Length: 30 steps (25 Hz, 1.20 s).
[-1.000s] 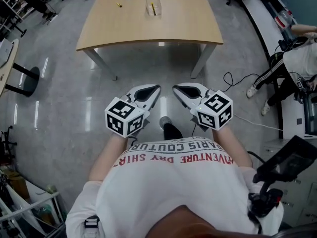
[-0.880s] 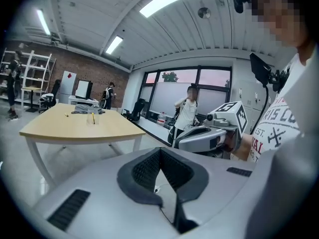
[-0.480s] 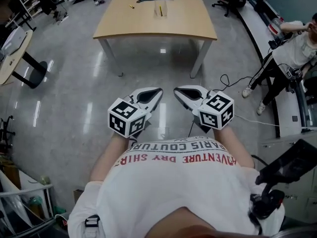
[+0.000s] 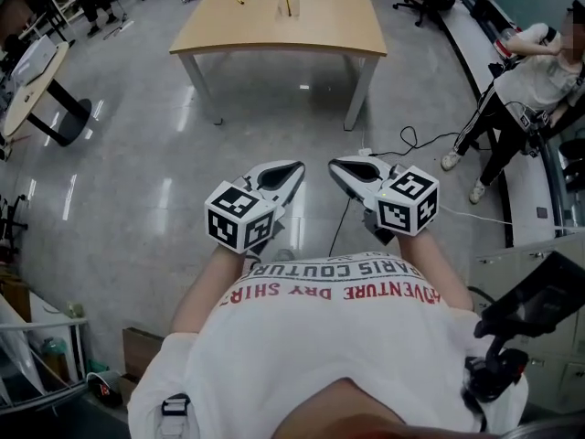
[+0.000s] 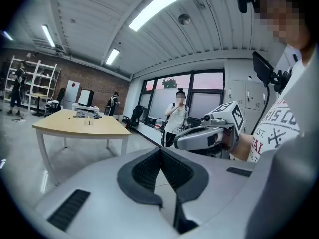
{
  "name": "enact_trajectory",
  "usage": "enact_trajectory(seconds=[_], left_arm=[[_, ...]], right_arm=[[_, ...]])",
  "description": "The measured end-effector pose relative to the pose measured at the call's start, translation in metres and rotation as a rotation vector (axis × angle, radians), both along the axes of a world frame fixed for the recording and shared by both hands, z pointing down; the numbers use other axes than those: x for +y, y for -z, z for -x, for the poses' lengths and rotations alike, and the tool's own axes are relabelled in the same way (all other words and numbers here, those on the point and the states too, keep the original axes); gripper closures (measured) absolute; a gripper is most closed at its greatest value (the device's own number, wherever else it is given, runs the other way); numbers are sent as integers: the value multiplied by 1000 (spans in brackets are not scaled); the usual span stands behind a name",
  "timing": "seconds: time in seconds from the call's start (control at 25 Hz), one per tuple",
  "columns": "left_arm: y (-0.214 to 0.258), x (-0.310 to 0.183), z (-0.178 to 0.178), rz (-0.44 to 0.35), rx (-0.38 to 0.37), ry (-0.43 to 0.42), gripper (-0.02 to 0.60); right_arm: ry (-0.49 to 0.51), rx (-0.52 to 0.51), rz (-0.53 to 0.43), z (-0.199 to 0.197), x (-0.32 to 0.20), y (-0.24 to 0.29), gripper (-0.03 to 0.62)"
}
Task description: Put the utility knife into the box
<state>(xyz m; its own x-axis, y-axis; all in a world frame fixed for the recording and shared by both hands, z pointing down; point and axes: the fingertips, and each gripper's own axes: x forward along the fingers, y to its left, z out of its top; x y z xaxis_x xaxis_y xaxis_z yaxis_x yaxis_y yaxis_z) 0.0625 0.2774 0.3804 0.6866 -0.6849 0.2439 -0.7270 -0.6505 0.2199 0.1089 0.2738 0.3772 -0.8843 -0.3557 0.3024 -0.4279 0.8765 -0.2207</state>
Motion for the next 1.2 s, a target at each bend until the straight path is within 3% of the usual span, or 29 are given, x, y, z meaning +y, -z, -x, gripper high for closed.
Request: enact_trajectory(seconds=[0.12, 0.28, 1.2], left_arm=[[-4, 26, -36, 12, -13, -20, 578], [5, 44, -63, -15, -39, -28, 578], [28, 82, -82, -51, -76, -8, 578]], right_arm=[[3, 11, 6, -32, 25, -3, 592], [11, -2, -57, -54, 43, 15, 592], [36, -21, -70, -70, 83, 26, 592]])
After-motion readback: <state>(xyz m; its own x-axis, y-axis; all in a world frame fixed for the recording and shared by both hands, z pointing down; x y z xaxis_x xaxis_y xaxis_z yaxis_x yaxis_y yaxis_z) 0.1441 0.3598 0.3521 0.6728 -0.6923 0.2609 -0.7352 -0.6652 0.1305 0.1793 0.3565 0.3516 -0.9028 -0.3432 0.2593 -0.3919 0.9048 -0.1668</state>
